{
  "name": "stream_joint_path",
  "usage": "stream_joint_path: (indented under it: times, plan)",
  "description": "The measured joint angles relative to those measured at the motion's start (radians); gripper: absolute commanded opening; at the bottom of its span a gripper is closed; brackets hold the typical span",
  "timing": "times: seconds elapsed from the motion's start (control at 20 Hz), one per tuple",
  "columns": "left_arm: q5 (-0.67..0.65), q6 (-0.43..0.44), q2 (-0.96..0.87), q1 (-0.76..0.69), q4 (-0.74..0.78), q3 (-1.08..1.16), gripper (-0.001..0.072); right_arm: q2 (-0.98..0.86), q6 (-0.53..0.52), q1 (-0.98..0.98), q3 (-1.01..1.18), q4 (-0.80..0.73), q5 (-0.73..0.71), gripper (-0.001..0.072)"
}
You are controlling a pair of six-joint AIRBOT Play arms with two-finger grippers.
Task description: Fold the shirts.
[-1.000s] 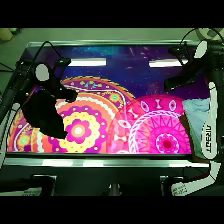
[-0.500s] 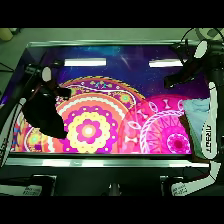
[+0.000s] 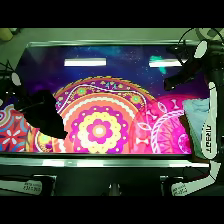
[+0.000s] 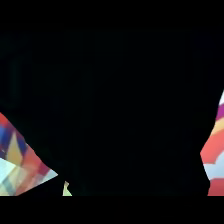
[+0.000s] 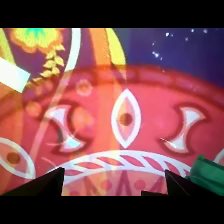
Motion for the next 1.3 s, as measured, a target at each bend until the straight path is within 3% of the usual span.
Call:
stream_joint_path:
  times: [0.05,0.1,0.15,0.2,0.25,0.45,0.65,0.85,1.1,1.15,1.2,1.25,1.3]
  plan:
    - [0.011,-0.003,0.0,0.008,-0.011,-0.032,0.0616,0.0,-0.004,0.0,0.0,0.0,0.007,0.0672]
    - [0.03,-0.003,0.0,0.013,-0.019,-0.06,0.0408,0.0,-0.008,0.0,0.0,0.0,0.01,0.0671]
    - [0.047,-0.002,0.0,0.017,-0.034,-0.082,0.0292,0.0,-0.01,0.0,0.0,0.0,0.012,0.067]
    - [0.059,0.005,0.0,0.02,-0.044,-0.099,0.018,0.0,-0.012,0.0,0.0,0.001,0.016,0.0648]
    - [0.074,0.017,0.0,0.023,-0.06,-0.113,0.0018,0.0,-0.015,0.0,0.0,0.001,0.018,0.0584]
    - [0.103,0.08,0.01,0.024,-0.106,-0.127,0.0022,0.019,-0.017,0.0,0.0,0.001,0.033,0.0561]
    - [0.207,0.29,0.118,-0.054,-0.309,-0.082,0.0022,0.097,-0.019,0.0,0.0,-0.013,-0.009,0.0557]
    - [0.398,0.43,0.24,-0.292,-0.533,-0.067,0.0023,0.206,-0.021,0.0,0.0,-0.082,-0.067,0.0557]
    - [0.571,0.457,0.176,-0.685,-0.624,-0.092,0.0025,0.322,-0.018,0.0,0.001,-0.138,-0.068,0.0552]
    - [0.593,0.45,0.144,-0.742,-0.63,-0.095,0.0177,0.333,-0.017,0.0,0.001,-0.142,-0.056,0.0552]
    - [0.614,0.431,0.111,-0.793,-0.635,-0.097,0.0505,0.343,-0.017,0.0,0.001,-0.146,-0.045,0.0552]
    - [0.622,0.411,0.083,-0.829,-0.638,-0.099,0.0646,0.348,-0.017,0.0,0.001,-0.149,-0.035,0.055]
    - [0.62,0.394,0.064,-0.849,-0.641,-0.097,0.0642,0.348,-0.016,0.0,0.0,-0.15,-0.025,0.055]
